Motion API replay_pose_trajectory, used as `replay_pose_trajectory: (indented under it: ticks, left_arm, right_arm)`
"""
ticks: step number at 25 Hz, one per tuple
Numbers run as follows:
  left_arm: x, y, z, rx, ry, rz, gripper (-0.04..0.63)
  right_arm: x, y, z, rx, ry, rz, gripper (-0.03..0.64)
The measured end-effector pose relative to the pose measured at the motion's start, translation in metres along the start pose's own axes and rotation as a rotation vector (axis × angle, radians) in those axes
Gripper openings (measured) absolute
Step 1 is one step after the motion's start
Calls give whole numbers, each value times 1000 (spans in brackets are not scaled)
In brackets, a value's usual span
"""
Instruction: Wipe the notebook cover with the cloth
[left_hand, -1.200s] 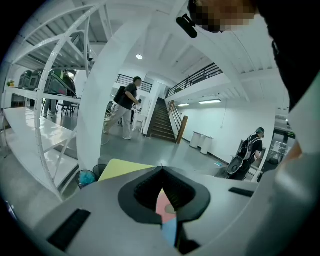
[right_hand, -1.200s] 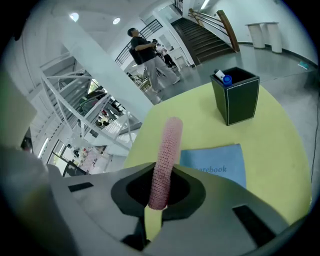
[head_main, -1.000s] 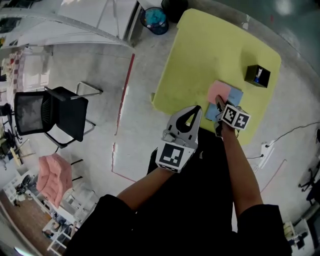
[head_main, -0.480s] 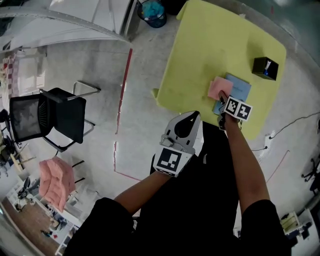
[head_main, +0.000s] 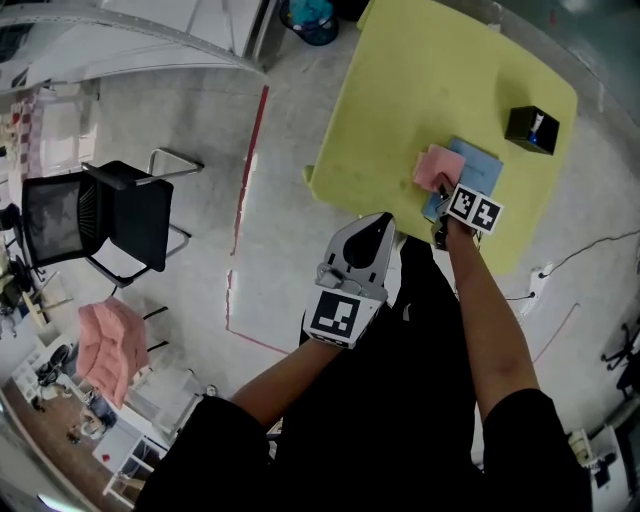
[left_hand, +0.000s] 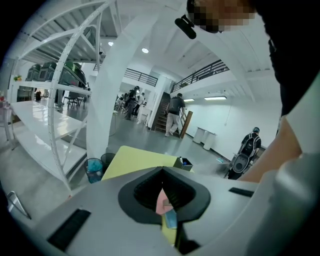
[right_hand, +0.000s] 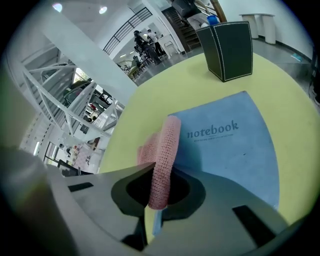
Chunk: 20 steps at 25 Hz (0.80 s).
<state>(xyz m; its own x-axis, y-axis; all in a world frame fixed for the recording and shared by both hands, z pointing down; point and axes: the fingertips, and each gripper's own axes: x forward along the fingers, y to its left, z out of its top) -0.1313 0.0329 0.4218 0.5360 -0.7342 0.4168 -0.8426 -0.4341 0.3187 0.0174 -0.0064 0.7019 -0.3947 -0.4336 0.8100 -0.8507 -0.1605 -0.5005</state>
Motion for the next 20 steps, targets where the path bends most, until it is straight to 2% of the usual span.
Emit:
replay_pose_trajectory:
  ticks: [7,10,20]
  left_arm:
    - [2,-26,12,13,-19,70,6]
    - [5,-36,3,21,10,89,6]
    - [22,-78,6,28,-12,82,6]
  right_arm:
    - [-4,-6,-1,-42,33,46,35]
    - [-7,-12,-1,-44,40,64,35]
    - [-26,-38,-6,-50,51,90,35]
